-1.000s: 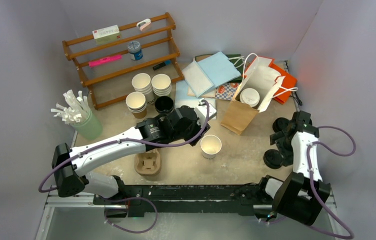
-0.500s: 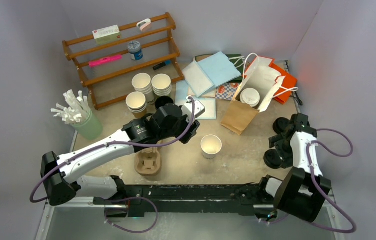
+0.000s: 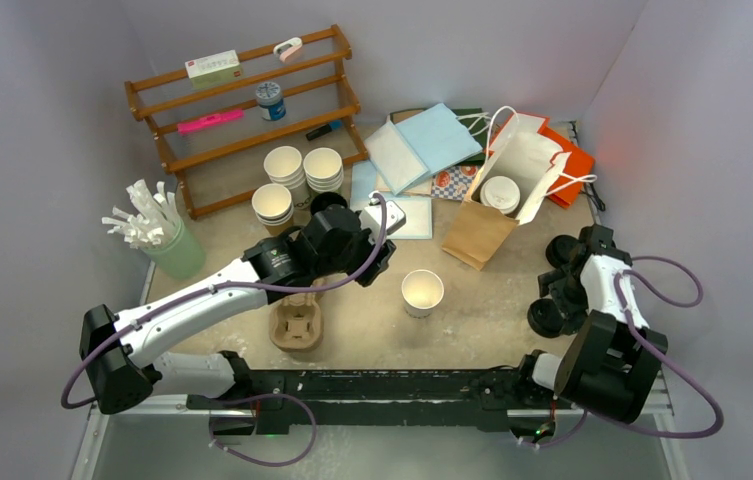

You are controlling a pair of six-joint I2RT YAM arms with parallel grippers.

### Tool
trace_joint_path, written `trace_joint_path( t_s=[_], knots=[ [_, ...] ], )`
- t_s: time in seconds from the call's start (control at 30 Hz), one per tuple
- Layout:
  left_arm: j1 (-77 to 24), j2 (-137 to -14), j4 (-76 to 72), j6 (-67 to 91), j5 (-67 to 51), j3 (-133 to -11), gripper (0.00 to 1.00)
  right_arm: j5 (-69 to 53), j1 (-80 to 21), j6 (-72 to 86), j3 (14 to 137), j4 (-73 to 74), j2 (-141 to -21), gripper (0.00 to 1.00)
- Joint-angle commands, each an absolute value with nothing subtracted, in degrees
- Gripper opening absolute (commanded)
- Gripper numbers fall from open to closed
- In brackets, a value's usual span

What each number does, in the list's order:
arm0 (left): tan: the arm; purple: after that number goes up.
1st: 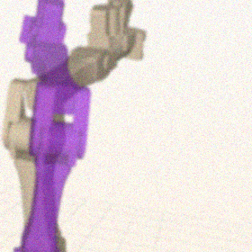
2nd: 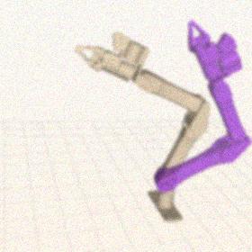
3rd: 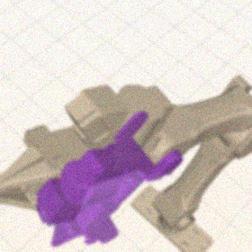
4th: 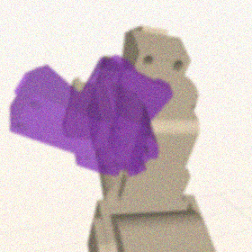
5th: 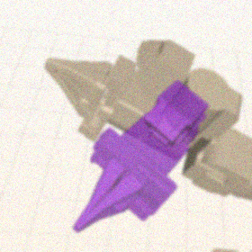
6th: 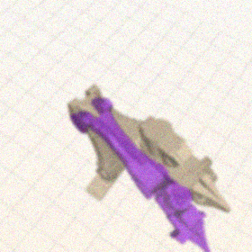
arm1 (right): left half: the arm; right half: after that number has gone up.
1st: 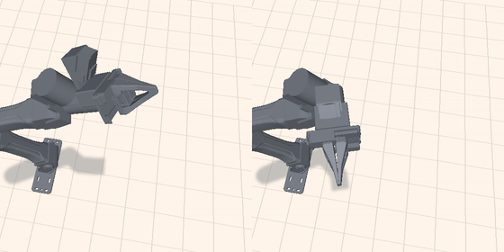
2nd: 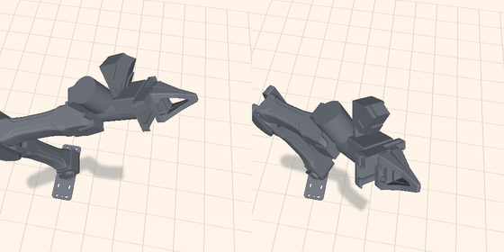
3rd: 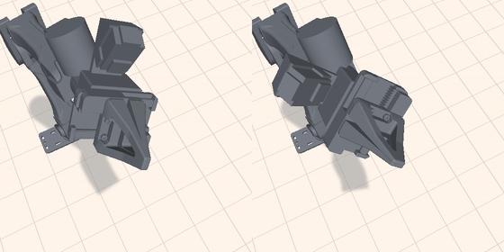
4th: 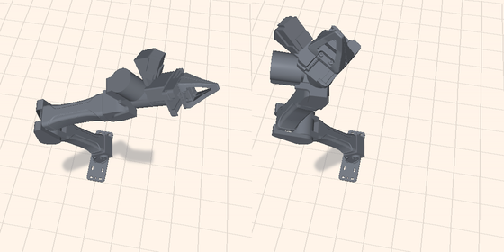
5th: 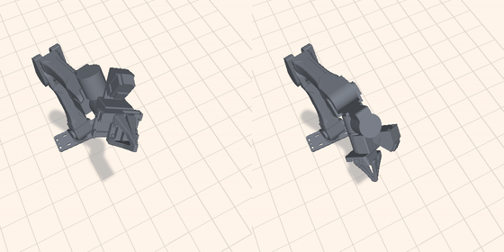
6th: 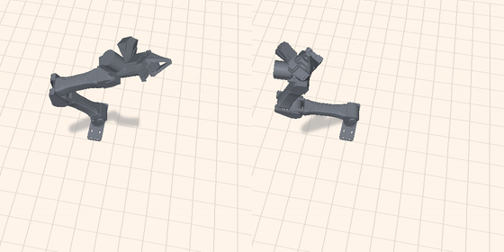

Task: Pack the takeout coffee

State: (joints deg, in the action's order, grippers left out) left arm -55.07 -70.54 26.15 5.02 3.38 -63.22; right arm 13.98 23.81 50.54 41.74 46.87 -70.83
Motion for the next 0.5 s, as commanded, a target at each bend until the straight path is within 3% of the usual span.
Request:
trace_joint_path(
  t_s=[0.0, 0.17, 0.47],
  knots=[
    [-54.36, -70.68, 24.02, 4.13, 2.12, -63.37, 0.48, 14.62, 24.08, 51.5, 41.69, 46.19, -72.14, 0.99],
    [-54.01, -71.64, 23.55, 4.3, 1.44, -63.46, 0.48, 15.35, 24.1, 51.45, 42.38, 46.8, -72.95, 0.97],
    [-53.58, -72.33, 22.9, 4.46, 0.53, -63.21, 0.48, 15.01, 24.09, 51.59, 42.36, 46.53, -74.33, 0.86]
  ],
)
